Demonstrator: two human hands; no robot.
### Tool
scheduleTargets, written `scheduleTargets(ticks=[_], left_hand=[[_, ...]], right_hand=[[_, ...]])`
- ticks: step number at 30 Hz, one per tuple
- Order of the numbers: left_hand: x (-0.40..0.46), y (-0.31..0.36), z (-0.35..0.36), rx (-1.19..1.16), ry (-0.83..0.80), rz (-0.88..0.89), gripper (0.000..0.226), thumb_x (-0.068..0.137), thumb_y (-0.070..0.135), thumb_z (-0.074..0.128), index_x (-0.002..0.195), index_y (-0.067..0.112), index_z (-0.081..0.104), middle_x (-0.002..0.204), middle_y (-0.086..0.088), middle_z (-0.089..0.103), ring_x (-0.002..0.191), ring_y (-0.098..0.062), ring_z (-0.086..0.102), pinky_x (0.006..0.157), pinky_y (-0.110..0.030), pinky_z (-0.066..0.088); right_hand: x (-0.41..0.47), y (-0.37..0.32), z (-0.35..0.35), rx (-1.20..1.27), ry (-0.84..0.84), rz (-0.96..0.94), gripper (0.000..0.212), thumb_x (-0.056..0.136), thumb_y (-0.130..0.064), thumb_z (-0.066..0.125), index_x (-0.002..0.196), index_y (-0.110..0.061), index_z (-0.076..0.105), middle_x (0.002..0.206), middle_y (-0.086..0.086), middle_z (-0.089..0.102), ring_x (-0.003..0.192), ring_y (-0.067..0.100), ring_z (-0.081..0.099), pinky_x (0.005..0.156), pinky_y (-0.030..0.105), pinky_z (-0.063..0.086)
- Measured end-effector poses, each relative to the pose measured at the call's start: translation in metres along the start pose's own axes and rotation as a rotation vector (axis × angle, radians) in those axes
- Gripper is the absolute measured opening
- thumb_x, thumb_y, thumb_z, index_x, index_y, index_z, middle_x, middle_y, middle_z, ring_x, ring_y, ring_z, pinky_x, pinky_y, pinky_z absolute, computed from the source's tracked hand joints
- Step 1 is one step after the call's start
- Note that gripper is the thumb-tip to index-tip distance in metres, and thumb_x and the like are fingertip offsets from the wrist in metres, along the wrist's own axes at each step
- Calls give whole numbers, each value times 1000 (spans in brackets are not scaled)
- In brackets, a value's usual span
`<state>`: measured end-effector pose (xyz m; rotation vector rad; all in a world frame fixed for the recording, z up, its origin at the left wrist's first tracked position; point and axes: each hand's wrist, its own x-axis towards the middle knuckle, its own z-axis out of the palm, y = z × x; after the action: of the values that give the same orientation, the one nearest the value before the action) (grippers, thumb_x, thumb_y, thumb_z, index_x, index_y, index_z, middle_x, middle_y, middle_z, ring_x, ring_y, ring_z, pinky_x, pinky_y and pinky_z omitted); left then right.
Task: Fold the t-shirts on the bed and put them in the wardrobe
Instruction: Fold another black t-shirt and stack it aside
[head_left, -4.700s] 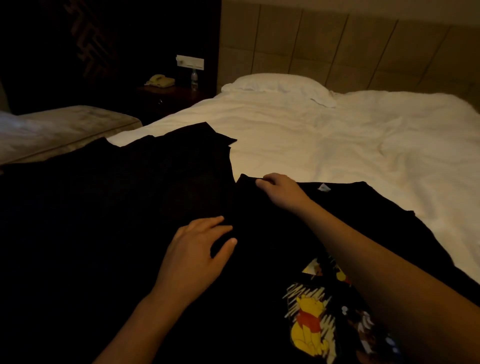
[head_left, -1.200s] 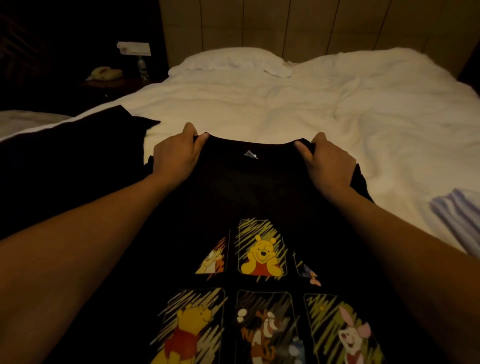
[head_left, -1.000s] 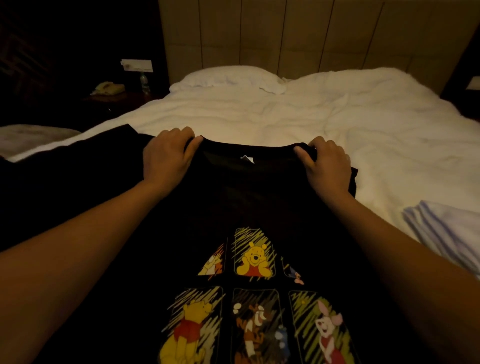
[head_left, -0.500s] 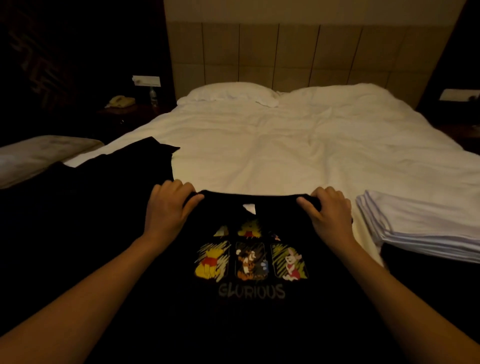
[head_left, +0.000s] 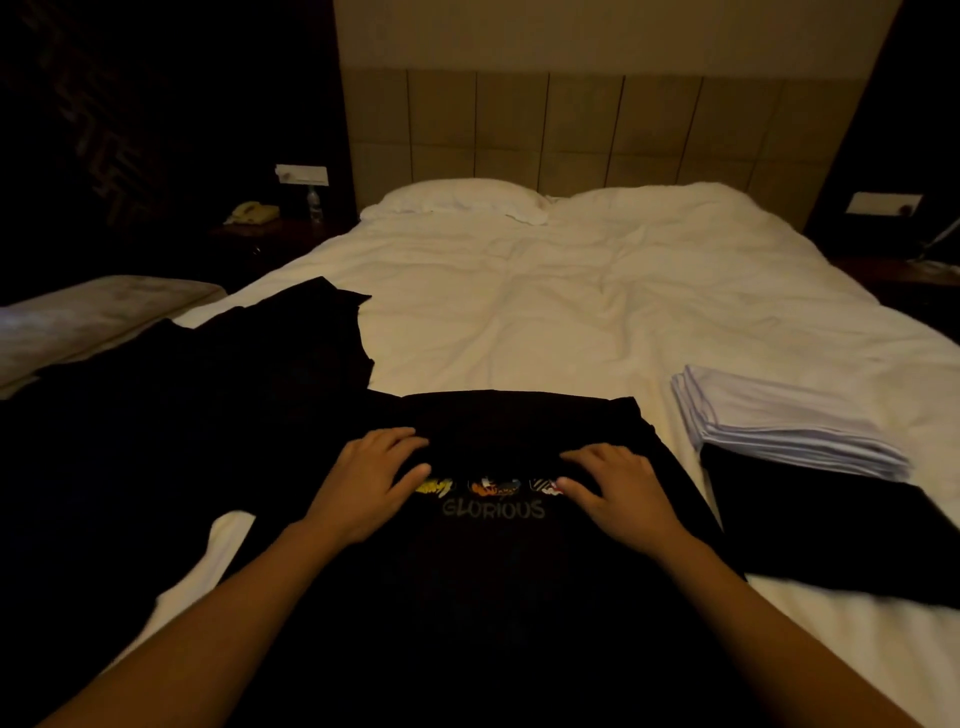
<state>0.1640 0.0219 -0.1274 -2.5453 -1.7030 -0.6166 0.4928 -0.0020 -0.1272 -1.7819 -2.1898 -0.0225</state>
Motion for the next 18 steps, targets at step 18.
scheduleTargets(ticks=[18], left_hand=[[134,-57,27,-66,-32,-226,46,103,44,36,133,13,53,131,-14,54,120,-31,50,95,-42,44]], right_hand=[[143,20,28,52,69,187,45,103,-38,39,137,-11,51,133,17,53,122,36,48,99,43,40]])
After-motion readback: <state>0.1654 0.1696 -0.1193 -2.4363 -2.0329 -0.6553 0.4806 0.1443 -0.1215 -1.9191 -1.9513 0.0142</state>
